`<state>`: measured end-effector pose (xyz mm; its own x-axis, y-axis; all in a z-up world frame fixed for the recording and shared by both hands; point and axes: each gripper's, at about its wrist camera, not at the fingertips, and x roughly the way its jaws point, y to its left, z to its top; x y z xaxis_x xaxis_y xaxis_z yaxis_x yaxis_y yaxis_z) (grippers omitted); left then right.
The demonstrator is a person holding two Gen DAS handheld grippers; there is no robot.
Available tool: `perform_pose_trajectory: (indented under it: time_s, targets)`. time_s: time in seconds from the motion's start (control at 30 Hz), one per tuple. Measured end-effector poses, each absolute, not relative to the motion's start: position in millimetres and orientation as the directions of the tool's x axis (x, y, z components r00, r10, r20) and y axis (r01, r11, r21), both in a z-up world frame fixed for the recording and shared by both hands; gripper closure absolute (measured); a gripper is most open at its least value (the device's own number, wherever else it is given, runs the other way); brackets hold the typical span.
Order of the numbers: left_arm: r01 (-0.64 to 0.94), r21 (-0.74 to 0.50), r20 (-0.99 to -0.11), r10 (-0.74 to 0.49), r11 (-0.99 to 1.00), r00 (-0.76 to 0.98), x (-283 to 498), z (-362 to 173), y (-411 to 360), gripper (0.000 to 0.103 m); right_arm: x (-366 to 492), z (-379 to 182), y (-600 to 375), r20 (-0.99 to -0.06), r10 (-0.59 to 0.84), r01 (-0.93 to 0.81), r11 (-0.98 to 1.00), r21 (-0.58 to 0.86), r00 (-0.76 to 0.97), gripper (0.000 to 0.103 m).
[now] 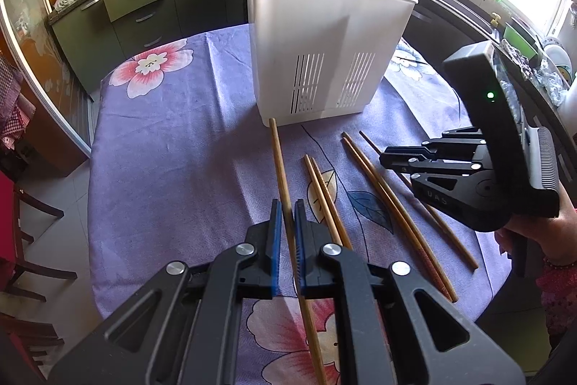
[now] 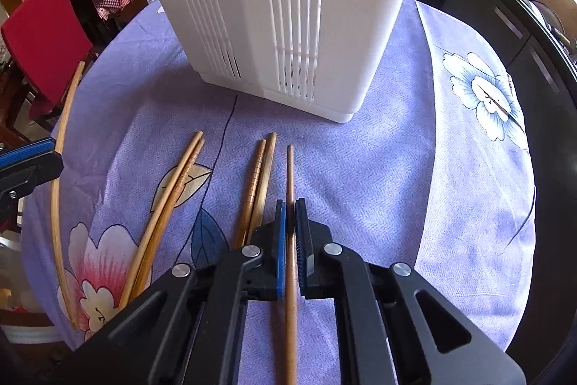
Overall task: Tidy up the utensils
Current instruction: 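Close the left tool on one wooden chopstick and lift it upright while the right tool does the same, then carry both upright chopsticks over the white caddy and open both tools to drop them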
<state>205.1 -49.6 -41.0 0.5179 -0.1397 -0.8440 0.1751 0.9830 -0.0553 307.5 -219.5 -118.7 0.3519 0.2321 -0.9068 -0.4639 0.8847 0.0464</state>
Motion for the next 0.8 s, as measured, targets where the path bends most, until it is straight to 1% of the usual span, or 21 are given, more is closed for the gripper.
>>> perform_pose_trajectory:
  time_s: [0.23, 0.47, 0.57, 0.8]
  targets:
    - [0.192, -0.038, -0.821, -0.14, 0.981, 0.553, 193, -23, -52, 0.096, 284, -62, -248, -0.828, 0.342, -0.455, 0.882, 0.12, 0.444, 0.097]
    - [0.205, -0.024, -0.788, -0.145, 0.979, 0.598, 171, -2, -53, 0.096, 231, 1, -294, -0.699, 0.435, -0.464, 0.87, 0.165, 0.568, 0.097]
    - [0.206, -0.021, -0.768, -0.148, 0.978, 0.623, 160, 8, -52, 0.097, 211, 11, -309, -0.669, 0.446, -0.461, 0.871, 0.171, 0.595, 0.097]
    - [0.213, 0.006, -0.725, -0.143, 0.977, 0.674, 139, 27, -54, 0.097, 188, 20, -329, -0.634, 0.458, -0.452, 0.872, 0.186, 0.623, 0.097]
